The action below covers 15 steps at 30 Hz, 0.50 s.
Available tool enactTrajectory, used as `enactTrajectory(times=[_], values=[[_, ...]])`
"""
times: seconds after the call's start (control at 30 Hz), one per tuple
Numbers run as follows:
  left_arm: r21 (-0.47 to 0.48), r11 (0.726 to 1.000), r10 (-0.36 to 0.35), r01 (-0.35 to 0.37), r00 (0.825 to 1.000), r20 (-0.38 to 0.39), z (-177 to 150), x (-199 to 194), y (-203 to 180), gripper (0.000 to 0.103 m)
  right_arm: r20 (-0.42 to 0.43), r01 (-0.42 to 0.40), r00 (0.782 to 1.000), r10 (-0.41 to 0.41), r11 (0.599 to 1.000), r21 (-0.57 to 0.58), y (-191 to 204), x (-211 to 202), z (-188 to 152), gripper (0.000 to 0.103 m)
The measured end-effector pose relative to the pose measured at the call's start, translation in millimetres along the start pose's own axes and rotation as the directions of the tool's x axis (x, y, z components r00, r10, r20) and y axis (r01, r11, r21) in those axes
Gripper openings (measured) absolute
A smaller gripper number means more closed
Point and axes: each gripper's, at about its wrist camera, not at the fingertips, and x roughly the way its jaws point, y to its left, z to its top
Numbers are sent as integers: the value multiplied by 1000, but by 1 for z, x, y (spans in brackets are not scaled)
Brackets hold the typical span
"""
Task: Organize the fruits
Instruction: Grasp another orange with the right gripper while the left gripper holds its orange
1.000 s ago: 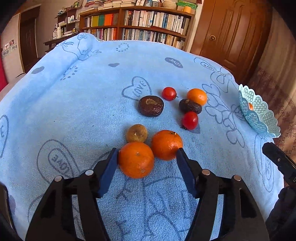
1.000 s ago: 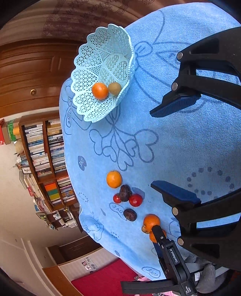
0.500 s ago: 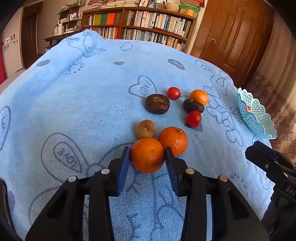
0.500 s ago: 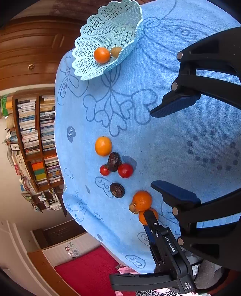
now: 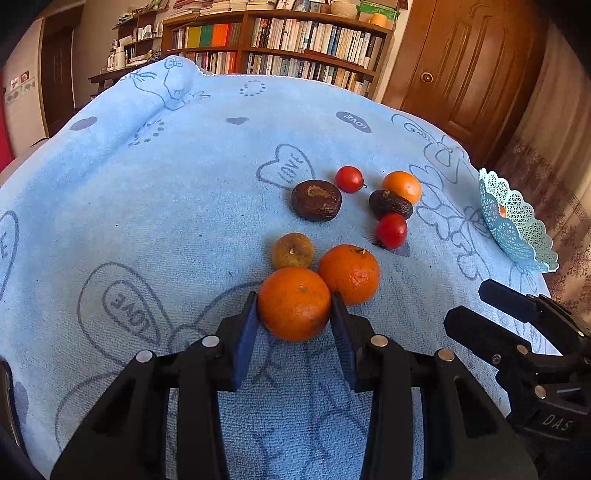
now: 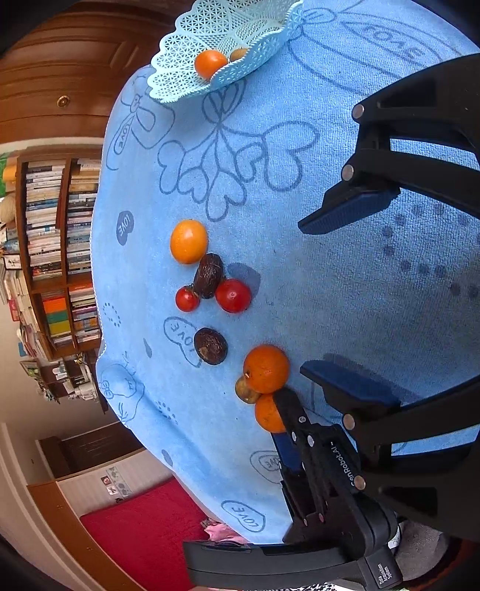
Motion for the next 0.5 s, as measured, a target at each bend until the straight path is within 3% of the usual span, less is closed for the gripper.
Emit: enactTrajectory(times=[0.5], values=[[-22,995,103,-102,993,63,-1,-23,12,39,-40,-17,999,15,999,-51,16,33,16,70]])
